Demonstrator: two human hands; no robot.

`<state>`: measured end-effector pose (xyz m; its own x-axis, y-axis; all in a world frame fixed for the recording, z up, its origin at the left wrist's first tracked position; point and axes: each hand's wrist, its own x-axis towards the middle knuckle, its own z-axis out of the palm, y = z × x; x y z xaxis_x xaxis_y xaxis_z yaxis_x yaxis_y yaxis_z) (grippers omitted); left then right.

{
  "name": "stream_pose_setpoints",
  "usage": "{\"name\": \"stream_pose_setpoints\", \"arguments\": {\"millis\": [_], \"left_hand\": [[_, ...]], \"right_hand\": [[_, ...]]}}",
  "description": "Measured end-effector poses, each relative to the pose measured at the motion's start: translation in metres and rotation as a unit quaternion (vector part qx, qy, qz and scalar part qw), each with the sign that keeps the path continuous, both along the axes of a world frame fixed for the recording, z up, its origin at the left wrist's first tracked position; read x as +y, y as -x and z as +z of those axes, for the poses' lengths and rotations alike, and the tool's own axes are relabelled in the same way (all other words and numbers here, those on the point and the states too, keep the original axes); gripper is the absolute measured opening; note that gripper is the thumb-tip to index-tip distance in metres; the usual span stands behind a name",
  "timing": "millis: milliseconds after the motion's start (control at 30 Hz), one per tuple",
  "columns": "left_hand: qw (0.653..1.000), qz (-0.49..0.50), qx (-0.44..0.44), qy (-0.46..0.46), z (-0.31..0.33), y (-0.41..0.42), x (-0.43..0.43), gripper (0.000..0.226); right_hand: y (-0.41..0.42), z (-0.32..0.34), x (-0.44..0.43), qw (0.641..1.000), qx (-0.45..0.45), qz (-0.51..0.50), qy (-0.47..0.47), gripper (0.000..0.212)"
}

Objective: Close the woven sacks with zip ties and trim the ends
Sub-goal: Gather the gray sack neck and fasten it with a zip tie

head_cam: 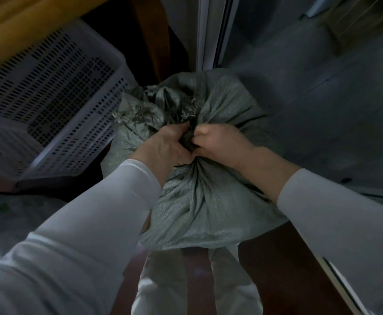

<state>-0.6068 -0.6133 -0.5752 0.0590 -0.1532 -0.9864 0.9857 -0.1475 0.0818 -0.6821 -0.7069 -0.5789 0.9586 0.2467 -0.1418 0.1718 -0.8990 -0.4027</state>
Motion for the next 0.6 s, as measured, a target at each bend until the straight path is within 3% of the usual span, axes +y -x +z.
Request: {"name": "stream_pose_setpoints", "arguments": {"millis": [33, 100, 167, 267, 367, 467, 533, 600], "left_hand": [[1.000, -0.001, 0.006, -0.010, 0.000, -0.001, 0.000, 0.036], [0.999, 0.004, 0.025, -0.036, -0.002, -0.002, -0.002, 0.033], [0.999, 0.010, 0.034, -0.039, 0.002, -0.001, -0.005, 0.032], [0.999, -0.001, 0.025, -0.027, 0.009, 0.002, -0.009, 0.036], [0.999, 0.003, 0.036, -0.034, 0.007, 0.002, -0.008, 0.036], [0.998, -0.011, 0.039, -0.040, -0.001, 0.000, -0.005, 0.036], [0.999, -0.023, 0.019, -0.034, -0.001, 0.002, -0.005, 0.039], [1.000, -0.024, -0.005, -0.020, -0.001, 0.006, -0.006, 0.040]], "right_hand": [[-0.004, 0.002, -0.001, 1.000, -0.002, 0.016, 0.010, 0.035], [-0.008, 0.010, -0.004, 0.996, 0.075, 0.038, 0.003, 0.031], [-0.007, 0.006, -0.010, 0.995, 0.094, 0.006, -0.004, 0.031], [0.002, 0.005, -0.006, 0.996, 0.081, 0.025, -0.023, 0.032], [0.002, -0.003, 0.001, 0.998, 0.003, 0.058, 0.036, 0.028], [-0.006, -0.007, 0.004, 0.983, 0.019, 0.128, 0.129, 0.032], [-0.013, 0.000, 0.009, 0.980, 0.013, 0.143, 0.138, 0.034], [-0.015, 0.008, 0.009, 0.986, 0.048, 0.119, 0.105, 0.022]]}}
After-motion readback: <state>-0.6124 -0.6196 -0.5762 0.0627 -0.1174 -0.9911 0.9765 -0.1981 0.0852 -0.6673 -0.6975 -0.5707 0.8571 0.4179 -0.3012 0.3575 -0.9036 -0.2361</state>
